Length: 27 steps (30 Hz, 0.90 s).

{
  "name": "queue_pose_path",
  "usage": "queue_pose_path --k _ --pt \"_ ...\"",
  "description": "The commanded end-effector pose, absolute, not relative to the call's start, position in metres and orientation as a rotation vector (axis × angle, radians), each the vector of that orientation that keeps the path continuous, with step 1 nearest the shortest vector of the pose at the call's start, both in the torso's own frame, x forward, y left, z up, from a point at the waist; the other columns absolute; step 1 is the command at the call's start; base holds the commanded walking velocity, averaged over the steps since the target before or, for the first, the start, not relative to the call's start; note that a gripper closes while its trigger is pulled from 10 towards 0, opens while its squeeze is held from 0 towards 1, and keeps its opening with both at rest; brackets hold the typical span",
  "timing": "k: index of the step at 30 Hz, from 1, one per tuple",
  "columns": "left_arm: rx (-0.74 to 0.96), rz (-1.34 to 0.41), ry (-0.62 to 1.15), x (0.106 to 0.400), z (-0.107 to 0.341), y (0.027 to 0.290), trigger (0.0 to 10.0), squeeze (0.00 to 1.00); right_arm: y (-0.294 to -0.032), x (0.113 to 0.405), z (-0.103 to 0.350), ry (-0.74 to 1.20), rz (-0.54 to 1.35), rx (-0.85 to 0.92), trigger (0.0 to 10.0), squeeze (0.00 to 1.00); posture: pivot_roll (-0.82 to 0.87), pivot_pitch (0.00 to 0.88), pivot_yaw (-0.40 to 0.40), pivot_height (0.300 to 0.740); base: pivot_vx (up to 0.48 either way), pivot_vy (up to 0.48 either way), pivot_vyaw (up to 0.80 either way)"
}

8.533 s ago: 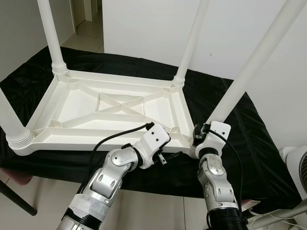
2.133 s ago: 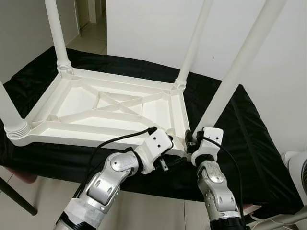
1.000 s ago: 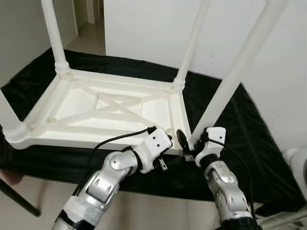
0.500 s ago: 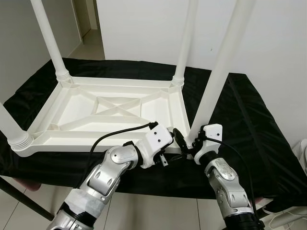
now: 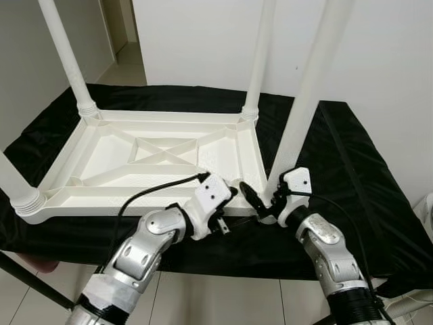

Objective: Building children table

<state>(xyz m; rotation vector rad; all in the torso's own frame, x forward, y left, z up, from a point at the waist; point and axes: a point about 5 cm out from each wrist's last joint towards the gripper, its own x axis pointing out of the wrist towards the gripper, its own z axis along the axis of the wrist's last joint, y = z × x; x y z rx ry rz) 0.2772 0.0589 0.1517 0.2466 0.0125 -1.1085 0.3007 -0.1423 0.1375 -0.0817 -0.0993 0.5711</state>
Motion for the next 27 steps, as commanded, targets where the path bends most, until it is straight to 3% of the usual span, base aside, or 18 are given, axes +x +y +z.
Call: queue_pose_path --k 1,3,4,6,7,8,9,10,11,19,20,21,22,25,27 --pt "0.242 -1.153 0.008 0.273 0.151 0.06 10.0 0.0 -0.142 0.302 0.137 -0.094 0.591 -0.091 10.0 0.0 -0.1 0.0 -0.004 0.74 0.0 0.0 0.0" --pt "0.261 -1.157 0.013 0.271 0.147 0.065 10.0 0.0 -0.145 0.302 0.136 -0.084 0.619 -0.107 9.9 0.0 -0.09 0.0 -0.012 0.74 0.0 0.0 0.0" --pt "0.267 -1.151 0.014 0.271 0.146 0.066 10.0 0.0 -0.146 0.303 0.134 -0.074 0.629 -0.114 8.9 0.0 -0.09 0.0 -0.013 0.74 0.0 0.0 0.0" --pt "0.267 -1.151 0.014 0.271 0.146 0.066 10.0 0.0 -0.146 0.303 0.134 -0.074 0.629 -0.114 8.9 0.0 -0.09 0.0 -0.013 0.74 0.0 0.0 0.0" --pt "0.266 -1.143 0.014 0.271 0.146 0.066 10.0 0.0 -0.147 0.303 0.132 -0.066 0.634 -0.111 7.9 0.0 -0.09 0.0 -0.013 0.74 0.0 0.0 0.0" --pt "0.266 -1.143 0.014 0.271 0.146 0.066 10.0 0.0 -0.147 0.303 0.132 -0.066 0.634 -0.111 7.9 0.0 -0.09 0.0 -0.013 0.74 0.0 0.0 0.0" --pt "0.257 -1.137 0.012 0.272 0.147 0.066 10.0 0.0 -0.148 0.303 0.131 -0.061 0.636 -0.106 4.6 0.0 -0.09 0.0 -0.011 0.74 0.0 0.0 0.0" --pt "0.257 -1.137 0.012 0.272 0.147 0.066 10.0 0.0 -0.148 0.303 0.131 -0.061 0.636 -0.106 4.6 0.0 -0.09 0.0 -0.011 0.74 0.0 0.0 0.0" --pt "0.253 -1.136 0.012 0.272 0.147 0.065 10.0 0.0 -0.149 0.302 0.129 -0.056 0.633 -0.102 0.0 0.0 -0.09 0.0 -0.011 0.74 0.0 0.0 0.0" --pt "0.257 -1.143 0.013 0.271 0.147 0.063 10.0 0.0 -0.149 0.297 0.122 -0.037 0.622 -0.08 0.0 0.0 -0.09 0.0 -0.011 0.74 0.0 0.0 0.0" --pt "0.259 -1.146 0.01 0.271 0.147 0.063 10.0 0.0 -0.15 0.296 0.12 -0.034 0.595 -0.083 2.9 0.0 -0.09 0.0 -0.017 0.74 0.0 0.0 0.0" --pt "0.259 -1.146 0.01 0.271 0.147 0.063 10.0 0.0 -0.15 0.296 0.12 -0.034 0.595 -0.083 2.9 0.0 -0.09 0.0 -0.017 0.74 0.0 0.0 0.0" --pt "0.26 -1.147 0.007 0.271 0.147 0.063 10.0 0.0 -0.152 0.296 0.12 -0.031 0.562 -0.071 10.0 0.0 -0.09 0.0 -0.019 0.74 0.0 0.0 0.0" --pt "0.262 -1.147 0.007 0.271 0.147 0.063 10.0 0.0 -0.154 0.296 0.12 -0.031 0.512 -0.056 10.0 0.0 -0.09 0.0 -0.019 0.74 0.0 0.0 0.0" --pt "0.261 -1.145 0.013 0.269 0.145 0.064 10.0 0.0 -0.155 0.295 0.119 -0.031 0.371 -0.068 10.0 0.0 -0.09 0.0 -0.028 0.74 0.0 0.0 0.0"
